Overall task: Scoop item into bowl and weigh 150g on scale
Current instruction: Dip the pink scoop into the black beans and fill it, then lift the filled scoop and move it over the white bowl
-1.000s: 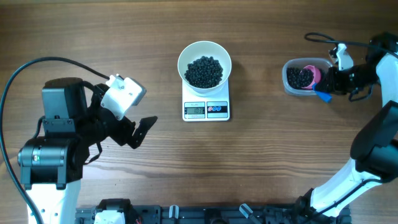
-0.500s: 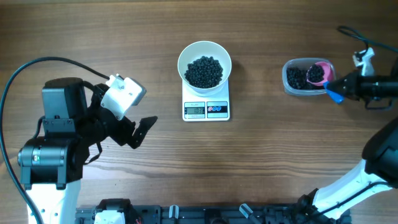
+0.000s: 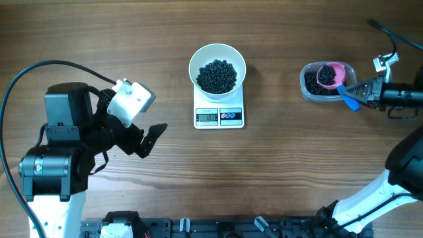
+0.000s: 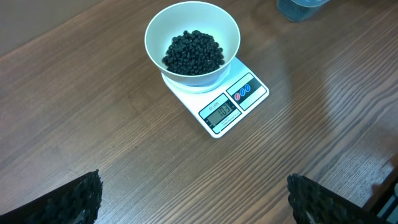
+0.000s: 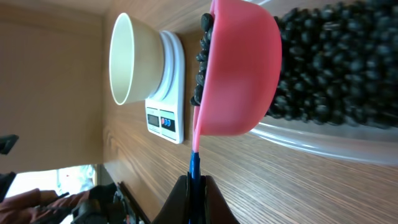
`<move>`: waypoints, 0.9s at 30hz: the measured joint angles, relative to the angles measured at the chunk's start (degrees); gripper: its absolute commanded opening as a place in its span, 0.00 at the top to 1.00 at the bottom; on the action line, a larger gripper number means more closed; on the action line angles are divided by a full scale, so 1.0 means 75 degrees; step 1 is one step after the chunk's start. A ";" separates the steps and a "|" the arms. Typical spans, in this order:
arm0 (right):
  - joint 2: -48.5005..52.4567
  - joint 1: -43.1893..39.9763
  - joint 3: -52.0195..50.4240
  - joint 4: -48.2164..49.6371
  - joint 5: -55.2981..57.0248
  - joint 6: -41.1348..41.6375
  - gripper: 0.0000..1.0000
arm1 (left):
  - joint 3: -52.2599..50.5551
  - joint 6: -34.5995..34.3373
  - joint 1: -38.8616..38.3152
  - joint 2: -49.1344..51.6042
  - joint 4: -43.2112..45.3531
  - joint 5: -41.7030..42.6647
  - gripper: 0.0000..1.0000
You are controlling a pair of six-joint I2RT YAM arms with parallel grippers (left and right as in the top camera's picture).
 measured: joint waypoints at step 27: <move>-0.1317 0.6196 -0.0006 0.4226 0.2404 0.3302 0.95 | 0.0000 0.0000 0.0000 0.0000 0.0000 0.0000 0.00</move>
